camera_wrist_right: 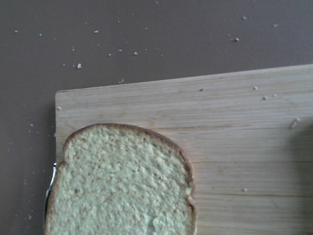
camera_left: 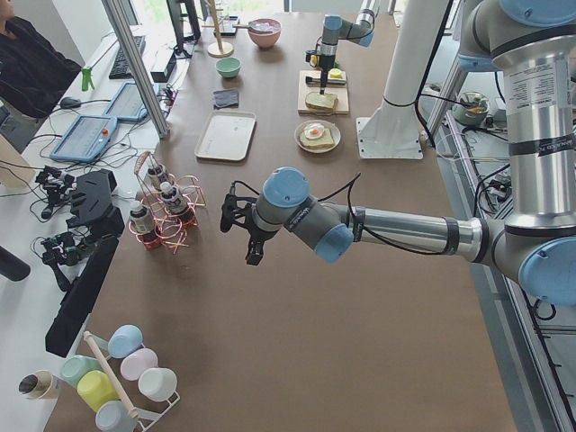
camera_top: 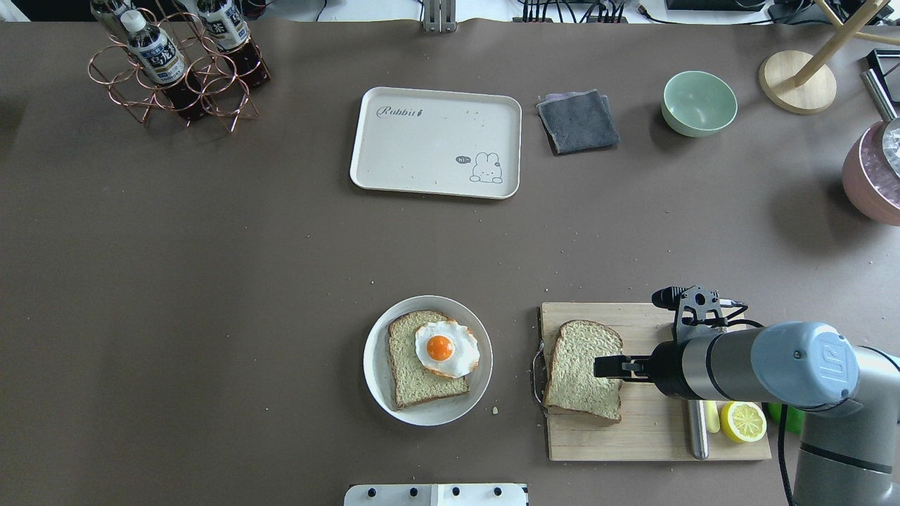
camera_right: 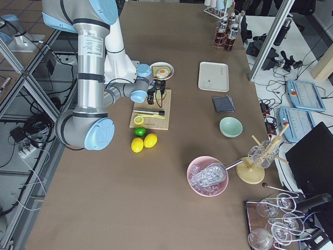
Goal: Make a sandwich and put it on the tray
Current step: 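Grasp the bread slice with the right gripper and lift it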
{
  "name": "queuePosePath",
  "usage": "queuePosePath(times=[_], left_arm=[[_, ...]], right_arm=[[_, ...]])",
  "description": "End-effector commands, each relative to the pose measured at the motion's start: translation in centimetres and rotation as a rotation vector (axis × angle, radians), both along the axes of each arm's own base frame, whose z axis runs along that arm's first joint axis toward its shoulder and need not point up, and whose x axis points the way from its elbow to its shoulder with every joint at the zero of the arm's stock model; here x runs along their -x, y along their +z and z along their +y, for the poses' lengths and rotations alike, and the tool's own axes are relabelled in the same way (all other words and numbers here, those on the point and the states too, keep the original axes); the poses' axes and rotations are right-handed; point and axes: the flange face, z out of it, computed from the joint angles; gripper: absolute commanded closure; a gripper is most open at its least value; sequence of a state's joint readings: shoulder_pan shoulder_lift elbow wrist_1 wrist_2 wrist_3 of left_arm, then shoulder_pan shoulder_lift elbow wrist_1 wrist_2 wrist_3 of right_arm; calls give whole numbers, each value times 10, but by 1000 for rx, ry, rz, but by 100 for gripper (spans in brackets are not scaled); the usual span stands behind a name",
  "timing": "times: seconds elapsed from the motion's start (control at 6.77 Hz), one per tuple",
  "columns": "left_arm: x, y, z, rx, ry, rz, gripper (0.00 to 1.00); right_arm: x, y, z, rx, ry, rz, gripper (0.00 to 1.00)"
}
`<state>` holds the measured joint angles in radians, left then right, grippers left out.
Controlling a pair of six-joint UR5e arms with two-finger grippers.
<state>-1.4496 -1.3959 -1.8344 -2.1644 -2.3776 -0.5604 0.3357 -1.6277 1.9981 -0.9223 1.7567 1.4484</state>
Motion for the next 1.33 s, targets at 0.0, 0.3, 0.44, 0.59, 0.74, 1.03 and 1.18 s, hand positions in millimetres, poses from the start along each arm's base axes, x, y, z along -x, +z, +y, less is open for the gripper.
queuePosePath(times=[0.0,0.3,0.44,0.59,0.74,1.03,1.18], left_arm=[[0,1,1,1,1,1,1],[0,2,0,2,0,0,1],[0,1,0,1,0,0,1],[0,1,0,1,0,0,1],[0,1,0,2,-1,0,1],[0,1,0,2,0,1,1],[0,1,0,3,0,2,1]], right_arm=[[5,-2,5,-9,0,0,19],[7,-3,7,-10,-5,-1,59],[8,-1,8,-9,-6,4,84],[7,0,8,-10,-7,5,100],[6,-2,7,-10,-6,2,100],[-6,-11,-6,-10,19,-19,100],[-19,-26,-11,-5,18,-52,100]])
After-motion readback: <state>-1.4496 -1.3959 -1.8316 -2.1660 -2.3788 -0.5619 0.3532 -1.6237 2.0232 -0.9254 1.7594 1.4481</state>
